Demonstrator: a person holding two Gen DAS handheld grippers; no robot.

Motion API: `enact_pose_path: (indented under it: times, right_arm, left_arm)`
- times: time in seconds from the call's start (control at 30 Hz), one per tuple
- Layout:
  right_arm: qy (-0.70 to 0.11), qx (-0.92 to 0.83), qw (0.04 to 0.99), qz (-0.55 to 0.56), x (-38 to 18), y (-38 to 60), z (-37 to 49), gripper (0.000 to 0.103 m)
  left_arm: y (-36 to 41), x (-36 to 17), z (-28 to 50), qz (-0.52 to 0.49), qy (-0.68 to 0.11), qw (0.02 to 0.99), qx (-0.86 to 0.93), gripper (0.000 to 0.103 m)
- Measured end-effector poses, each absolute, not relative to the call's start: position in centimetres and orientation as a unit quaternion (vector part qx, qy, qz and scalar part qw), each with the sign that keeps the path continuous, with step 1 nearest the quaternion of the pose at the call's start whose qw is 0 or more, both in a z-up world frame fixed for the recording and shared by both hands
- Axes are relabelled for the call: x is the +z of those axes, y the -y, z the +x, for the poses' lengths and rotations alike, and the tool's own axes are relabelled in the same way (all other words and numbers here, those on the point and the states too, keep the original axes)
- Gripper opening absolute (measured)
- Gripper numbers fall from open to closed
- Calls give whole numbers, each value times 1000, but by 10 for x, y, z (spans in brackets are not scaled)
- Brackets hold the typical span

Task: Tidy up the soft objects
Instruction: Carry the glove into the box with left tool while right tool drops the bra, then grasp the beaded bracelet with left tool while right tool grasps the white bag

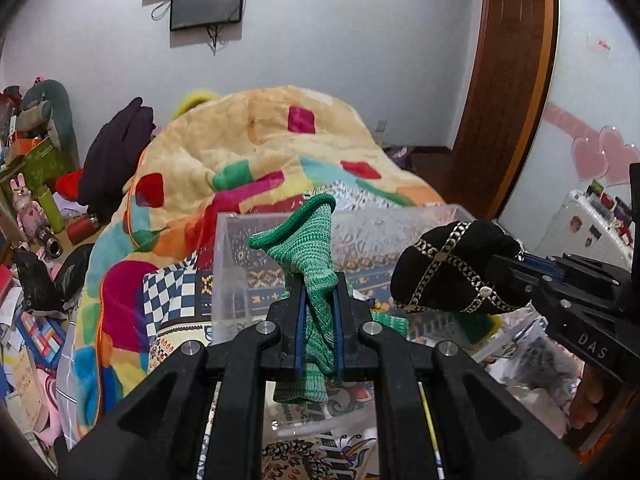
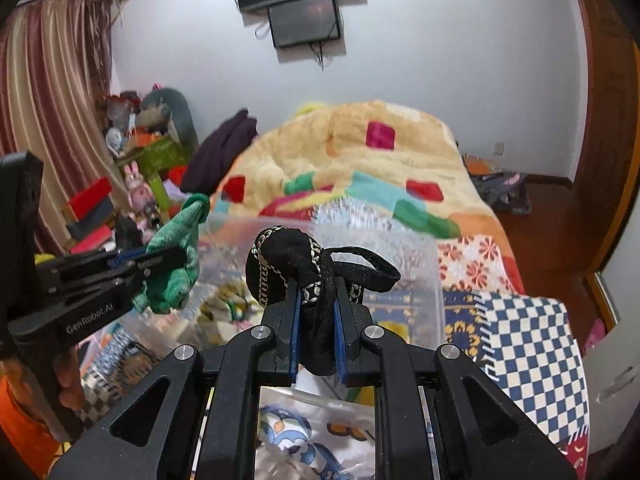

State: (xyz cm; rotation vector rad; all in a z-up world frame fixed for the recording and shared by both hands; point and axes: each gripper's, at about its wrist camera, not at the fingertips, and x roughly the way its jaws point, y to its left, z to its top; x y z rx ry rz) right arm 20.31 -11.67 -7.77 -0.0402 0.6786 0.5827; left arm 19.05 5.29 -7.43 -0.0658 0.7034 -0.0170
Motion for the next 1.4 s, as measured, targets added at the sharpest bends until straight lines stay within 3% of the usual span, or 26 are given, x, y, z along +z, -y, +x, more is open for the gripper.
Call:
enact_pose_path:
  times: [0.27,0.4,0.47,0.53,0.63,0.8,0.87,1.0,1.07,1.13,1.4]
  right_arm:
    - [-357,278,891,-38,-88,112,207,15]
    - [-359,275,891,-42,-87,112,206,18]
    - [-359,274,891,-39,-85,114,205,32]
    - [-354,274,894,-36,-83,117,203,39]
    - [-349,275,895,-35,-78,121,200,40]
    - [-327,270,905,-35,-65,129,191,54]
    - [-319,271,908,-33,-59,132,187,57]
    - [-294,274,916,-21,-42,140,174,67]
    - [-282,277,918,-15,-36,144,168,78]
    - [-273,280,920,-12,-32,148,160,84]
    - [-301,286,909,-35,-56,145,140,91]
  left_arm:
    - [-44,-86,197,-9,-363,932,-6,13]
    - [-39,-86,195,-2,-365,931,-7,33]
    - [-40,-85,193,-4,-362,932,-7,43]
    - [-41,-83,190,-6,-359,933,-6,44]
    - [-43,-78,185,-12,-355,935,-8,47]
    - [-41,-62,168,-14,-331,944,-11,57]
    - [-40,-54,159,-13,-318,948,-13,67]
    - [-41,-40,144,-15,-301,953,-17,76]
    - [-43,-33,134,-14,-292,956,-12,91]
    - [-47,-28,124,-15,-282,959,-6,99]
    - [-56,-46,102,-9,-318,948,4,101]
